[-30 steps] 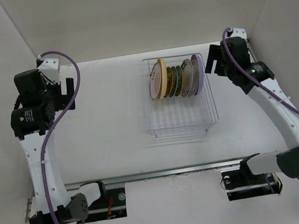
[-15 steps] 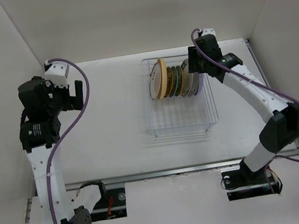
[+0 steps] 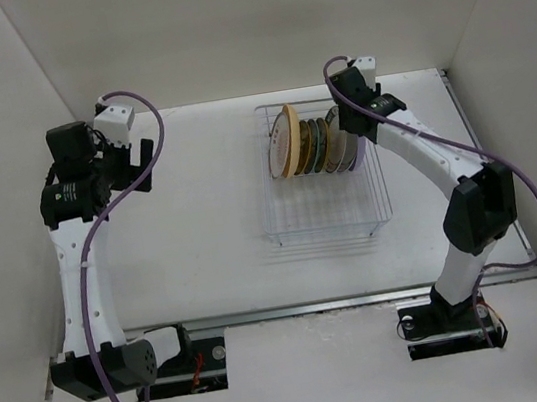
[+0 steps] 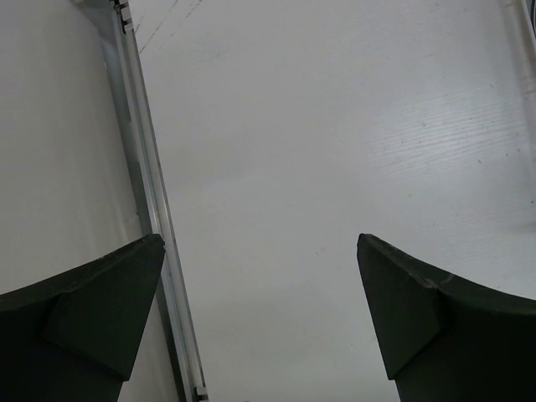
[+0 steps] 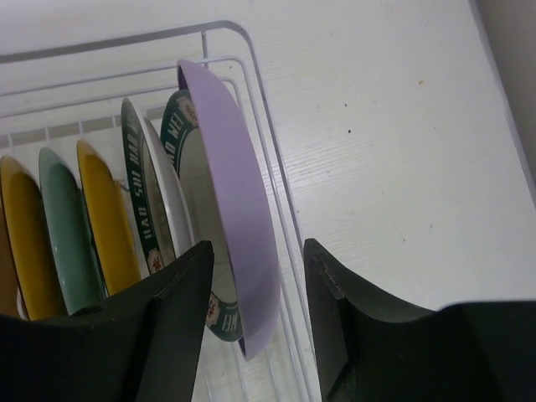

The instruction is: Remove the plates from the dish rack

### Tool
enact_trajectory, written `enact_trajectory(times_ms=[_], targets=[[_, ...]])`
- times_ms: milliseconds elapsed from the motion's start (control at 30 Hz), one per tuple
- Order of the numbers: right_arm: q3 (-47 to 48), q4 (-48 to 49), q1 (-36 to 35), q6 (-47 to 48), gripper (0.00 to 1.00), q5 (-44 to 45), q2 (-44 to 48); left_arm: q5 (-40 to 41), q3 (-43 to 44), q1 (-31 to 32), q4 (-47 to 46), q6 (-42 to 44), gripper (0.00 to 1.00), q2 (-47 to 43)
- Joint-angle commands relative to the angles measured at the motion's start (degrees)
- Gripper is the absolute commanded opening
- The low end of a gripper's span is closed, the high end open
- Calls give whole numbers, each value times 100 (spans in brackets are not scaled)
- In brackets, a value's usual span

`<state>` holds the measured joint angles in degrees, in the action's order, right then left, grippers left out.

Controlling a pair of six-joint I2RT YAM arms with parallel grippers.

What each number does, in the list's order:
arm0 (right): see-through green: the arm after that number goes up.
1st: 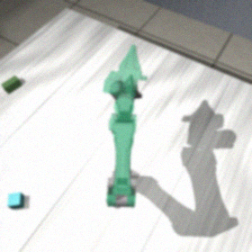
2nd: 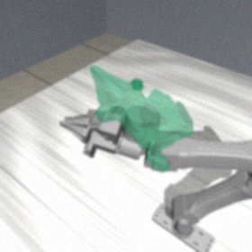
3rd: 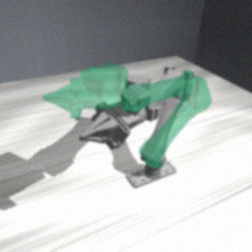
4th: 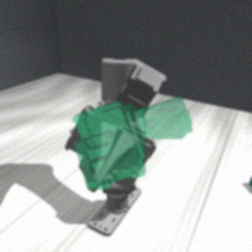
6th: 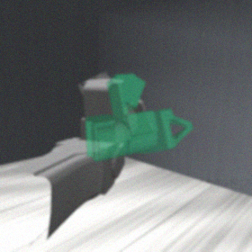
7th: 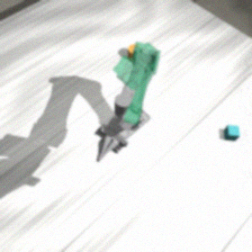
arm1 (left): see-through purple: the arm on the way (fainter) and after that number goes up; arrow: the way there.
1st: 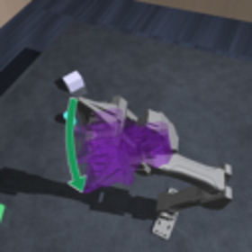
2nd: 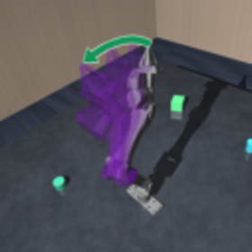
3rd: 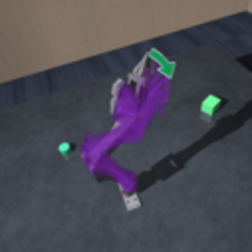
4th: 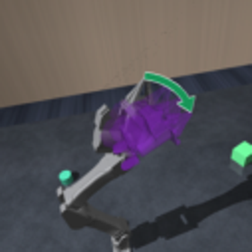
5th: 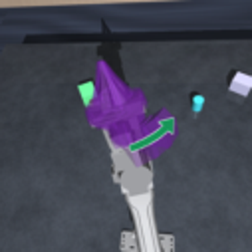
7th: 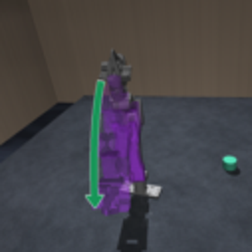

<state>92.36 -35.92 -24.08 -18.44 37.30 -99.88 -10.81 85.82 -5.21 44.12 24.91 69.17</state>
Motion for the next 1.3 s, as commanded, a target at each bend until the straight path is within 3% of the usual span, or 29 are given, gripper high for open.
enact_trajectory(times_ms=[0, 300, 567, 800, 933, 1100, 1267], targets=[[423, -19, -45, -186, 53, 454, -172, 88, 251, 20, -193, -11, 100, 0], [643, -195, -45, -257, 43, 691, -567, 0, 321, 275, -132, 14, 100, 238], [889, -319, -158, -257, 0, 1191, -410, 62, 321, 328, -184, -232, 100, 185], [1398, -977, -273, 147, 0, 2201, -348, -53, 488, 328, -17, -337, 100, 124], [1566, -1566, -492, 147, 0, 3394, -480, -158, 541, 389, -17, -337, 100, 71], [1496, -1681, -546, 147, 0, 3933, -16, -298, 489, 442, 105, -503, 100, -166], [2101, -1796, -669, 147, 0, 4251, 232, -842, 427, 442, 676, -583, 100, -350]])
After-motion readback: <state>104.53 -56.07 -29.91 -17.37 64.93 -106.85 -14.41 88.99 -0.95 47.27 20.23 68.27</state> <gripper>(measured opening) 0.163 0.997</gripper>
